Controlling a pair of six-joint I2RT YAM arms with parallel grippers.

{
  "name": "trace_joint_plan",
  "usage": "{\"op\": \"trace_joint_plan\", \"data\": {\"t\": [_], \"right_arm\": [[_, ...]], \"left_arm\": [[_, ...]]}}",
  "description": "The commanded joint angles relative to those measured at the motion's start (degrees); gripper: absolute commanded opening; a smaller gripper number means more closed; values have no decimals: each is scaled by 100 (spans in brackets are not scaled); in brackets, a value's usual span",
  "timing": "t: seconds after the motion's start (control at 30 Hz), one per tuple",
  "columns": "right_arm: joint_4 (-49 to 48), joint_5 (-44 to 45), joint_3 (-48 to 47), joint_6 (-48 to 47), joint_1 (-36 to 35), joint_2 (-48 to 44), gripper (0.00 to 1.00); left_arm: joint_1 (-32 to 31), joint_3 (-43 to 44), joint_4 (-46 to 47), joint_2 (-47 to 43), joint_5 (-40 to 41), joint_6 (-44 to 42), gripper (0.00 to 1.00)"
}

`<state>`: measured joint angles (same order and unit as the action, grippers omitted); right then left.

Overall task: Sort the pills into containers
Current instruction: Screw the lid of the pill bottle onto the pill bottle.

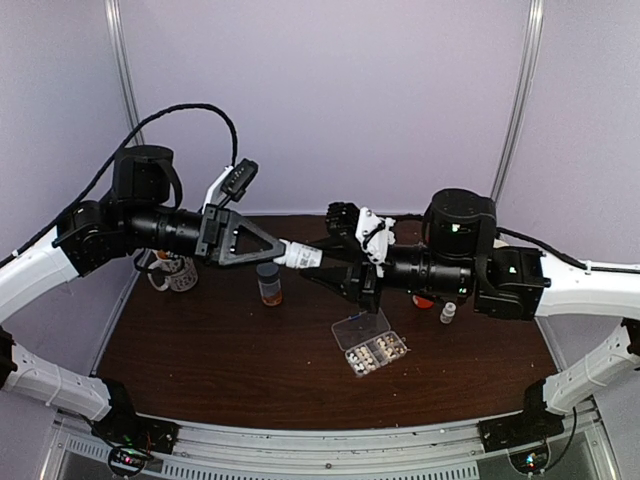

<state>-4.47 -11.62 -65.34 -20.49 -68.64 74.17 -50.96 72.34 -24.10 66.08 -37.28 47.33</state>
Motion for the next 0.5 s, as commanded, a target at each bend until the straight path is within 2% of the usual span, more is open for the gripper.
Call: {"op": "trace_joint_plan", "data": {"t": [0.0, 0.2, 0.47], "right_arm": [[-240, -752, -411, 1612, 146, 157, 0], [-675, -1227, -234, 2629, 175, 90, 0], [-863, -902, 203, 2449, 180, -150, 1]], "left_arm": [[-81, 147, 132, 113, -470, -1571, 0], [-76, 245, 99, 182, -310, -2188, 0], [-81, 320, 67, 259, -316, -2133, 0]]}}
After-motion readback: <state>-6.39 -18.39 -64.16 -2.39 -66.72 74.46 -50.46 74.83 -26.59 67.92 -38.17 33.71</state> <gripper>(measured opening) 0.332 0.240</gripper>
